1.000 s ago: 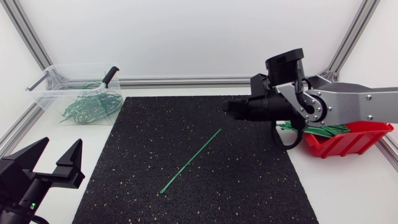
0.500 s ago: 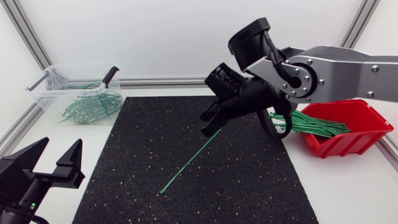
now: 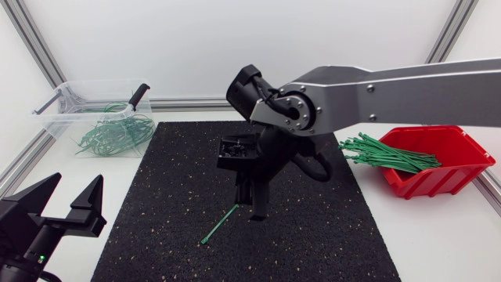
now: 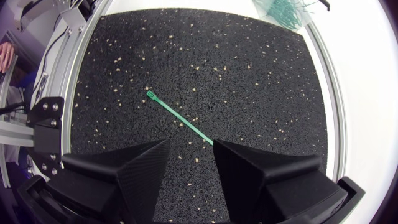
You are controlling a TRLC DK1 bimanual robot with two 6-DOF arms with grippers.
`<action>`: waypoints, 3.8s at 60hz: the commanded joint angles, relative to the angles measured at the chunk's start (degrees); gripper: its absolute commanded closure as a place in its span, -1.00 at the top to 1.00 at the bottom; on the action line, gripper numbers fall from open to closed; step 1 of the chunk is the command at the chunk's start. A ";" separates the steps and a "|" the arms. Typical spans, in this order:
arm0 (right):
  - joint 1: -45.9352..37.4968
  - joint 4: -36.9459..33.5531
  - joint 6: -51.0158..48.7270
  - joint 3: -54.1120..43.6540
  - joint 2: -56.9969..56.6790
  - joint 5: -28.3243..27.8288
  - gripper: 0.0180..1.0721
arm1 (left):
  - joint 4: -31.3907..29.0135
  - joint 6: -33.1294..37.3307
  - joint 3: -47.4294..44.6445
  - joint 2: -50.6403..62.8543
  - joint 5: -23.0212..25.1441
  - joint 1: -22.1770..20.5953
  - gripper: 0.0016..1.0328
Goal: Take a green cable tie from the red box, thread the tail through the head to close it, then place it in the transparent bin on the left.
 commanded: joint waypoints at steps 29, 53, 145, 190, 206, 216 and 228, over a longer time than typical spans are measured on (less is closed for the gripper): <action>8.22 -7.07 -14.23 8.73 12.71 3.70 0.36 | -1.02 -1.72 -2.24 -0.47 0.31 0.35 0.92; 14.38 -13.57 -18.63 16.64 18.95 10.56 0.35 | -1.02 -1.72 -2.24 -0.47 0.31 0.43 0.92; 20.09 -15.94 -26.10 24.82 29.32 16.53 -0.20 | -1.02 -1.46 -2.24 -0.47 0.31 1.75 0.92; 19.56 -19.02 -27.68 28.33 32.22 16.71 -0.49 | -0.93 -1.46 -2.24 -0.47 0.31 1.66 0.92; 19.12 -19.55 -27.77 28.42 32.13 16.80 -0.49 | -0.84 -1.46 -2.24 -0.47 0.31 1.66 0.92; 18.59 -19.37 -28.12 28.42 32.22 16.89 -0.49 | -0.84 -1.46 -2.33 -0.47 0.31 1.75 0.92; 18.51 -19.64 -28.47 28.60 32.40 16.89 -0.66 | -0.84 -1.46 -2.24 -0.56 0.31 1.75 0.92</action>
